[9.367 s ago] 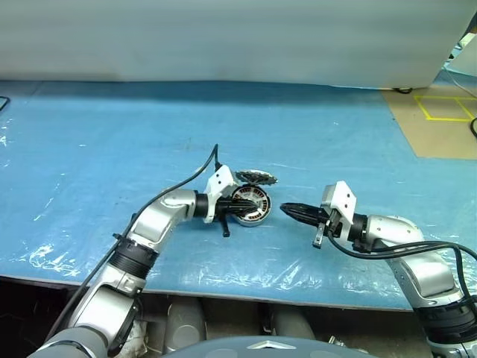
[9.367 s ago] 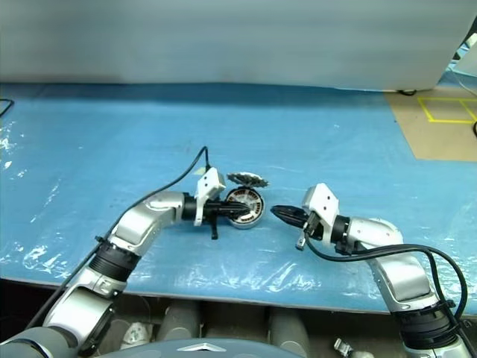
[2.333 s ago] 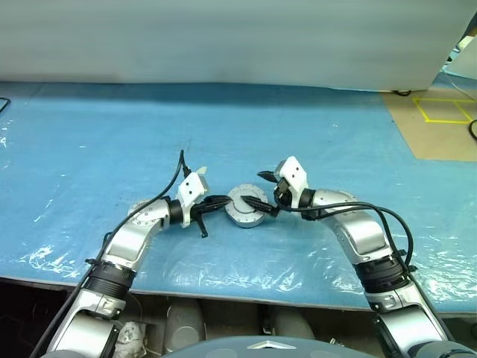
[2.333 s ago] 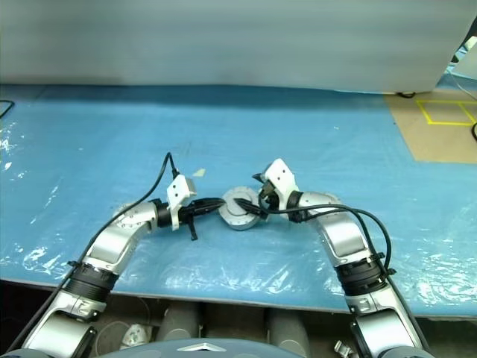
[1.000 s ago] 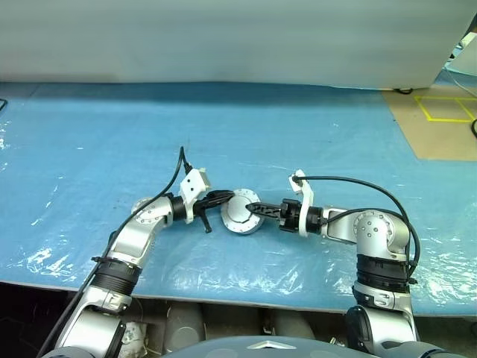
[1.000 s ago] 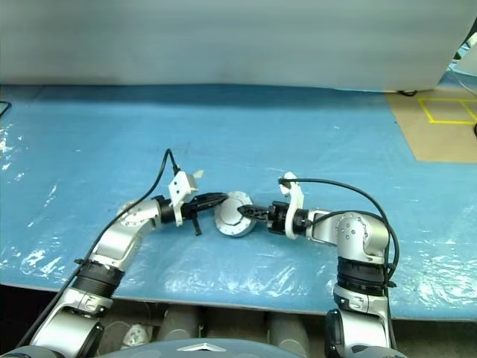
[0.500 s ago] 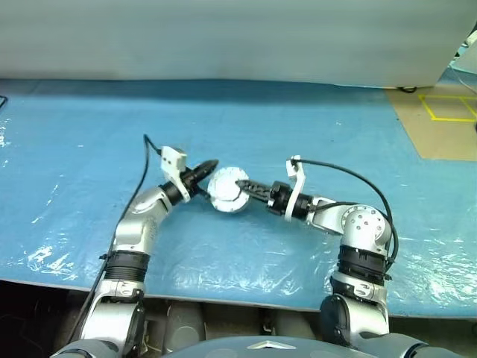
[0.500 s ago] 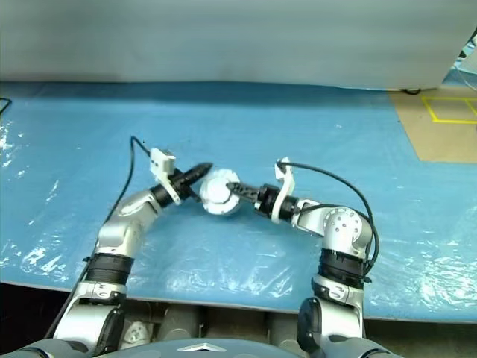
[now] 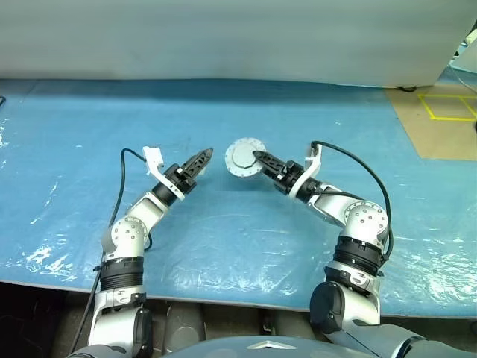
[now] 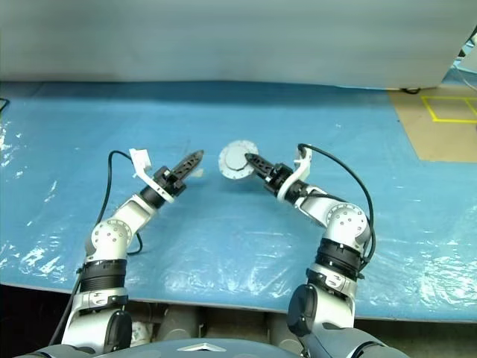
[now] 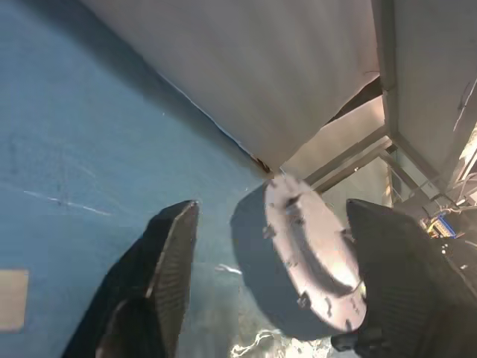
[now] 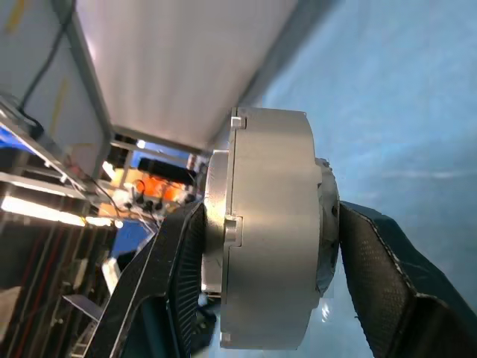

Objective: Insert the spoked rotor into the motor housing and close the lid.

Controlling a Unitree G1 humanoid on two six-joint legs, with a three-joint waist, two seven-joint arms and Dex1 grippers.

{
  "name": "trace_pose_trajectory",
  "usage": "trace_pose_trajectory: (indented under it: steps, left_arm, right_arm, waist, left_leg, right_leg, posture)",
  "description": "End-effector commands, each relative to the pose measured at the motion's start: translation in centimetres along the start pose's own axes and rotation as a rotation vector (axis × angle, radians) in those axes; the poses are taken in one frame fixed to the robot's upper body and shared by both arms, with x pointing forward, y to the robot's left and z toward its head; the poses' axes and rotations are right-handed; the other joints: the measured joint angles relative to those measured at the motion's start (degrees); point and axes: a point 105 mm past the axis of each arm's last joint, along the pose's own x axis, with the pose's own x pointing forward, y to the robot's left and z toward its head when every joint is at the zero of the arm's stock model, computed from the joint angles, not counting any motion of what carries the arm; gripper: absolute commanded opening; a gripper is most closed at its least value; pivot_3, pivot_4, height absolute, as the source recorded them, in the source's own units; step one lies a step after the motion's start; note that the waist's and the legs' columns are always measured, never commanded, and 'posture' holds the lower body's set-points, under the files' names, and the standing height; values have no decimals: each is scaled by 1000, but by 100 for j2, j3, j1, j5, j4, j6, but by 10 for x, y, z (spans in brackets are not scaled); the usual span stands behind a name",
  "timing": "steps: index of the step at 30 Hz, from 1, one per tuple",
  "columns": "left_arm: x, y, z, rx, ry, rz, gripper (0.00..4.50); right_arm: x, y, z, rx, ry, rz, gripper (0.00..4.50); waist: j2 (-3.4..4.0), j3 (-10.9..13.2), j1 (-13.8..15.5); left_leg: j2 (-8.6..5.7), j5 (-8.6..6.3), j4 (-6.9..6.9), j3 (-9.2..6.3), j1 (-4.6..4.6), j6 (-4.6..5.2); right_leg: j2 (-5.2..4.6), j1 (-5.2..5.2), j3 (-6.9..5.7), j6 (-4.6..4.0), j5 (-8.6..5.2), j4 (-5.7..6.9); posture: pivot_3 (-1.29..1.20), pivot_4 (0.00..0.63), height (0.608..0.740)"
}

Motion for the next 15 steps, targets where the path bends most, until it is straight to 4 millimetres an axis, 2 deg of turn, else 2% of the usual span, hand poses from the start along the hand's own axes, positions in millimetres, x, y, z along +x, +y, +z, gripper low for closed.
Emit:
trace_pose_trajectory:
  steps: [1, 4, 7, 15]
  left_arm:
    - [3, -9, 9, -10, -39, -26, 4429]
    - [6, -15, 13, -90, -72, -63, 4473]
    - [8, -26, 3, -111, -15, -114, 4473]
    - [13, -34, -14, -199, 33, -135, 4473]
  right_arm:
    - [2, 28, 12, -11, -54, 137, 2458]
    - [3, 31, 9, -6, -53, 151, 2458]
    - [4, 33, 5, -1, -39, 163, 2458]
    - [4, 43, -7, 6, 17, 226, 2458]
  waist:
    - [0, 0, 2]
    - [-1, 0, 1]
    - [-1, 0, 1]
    - [-1, 0, 4]
  left_leg:
    - [-1, 0, 0, -1, 0, 0]
    - [-2, 0, 1, -4, -2, 0]
    - [-2, 0, 5, -7, -2, 0]
    - [-4, 0, 9, -13, -6, 0]
  right_leg:
    - [0, 0, 0, 0, 0, 0]
    - [0, 0, -1, 1, 1, 0]
    - [0, 0, -3, 2, 1, 4]
    - [0, 1, -5, 3, 2, 4]
  posture:
    - [0, 150, 740]
    - [0, 150, 740]
    - [0, 150, 740]
    - [0, 150, 740]
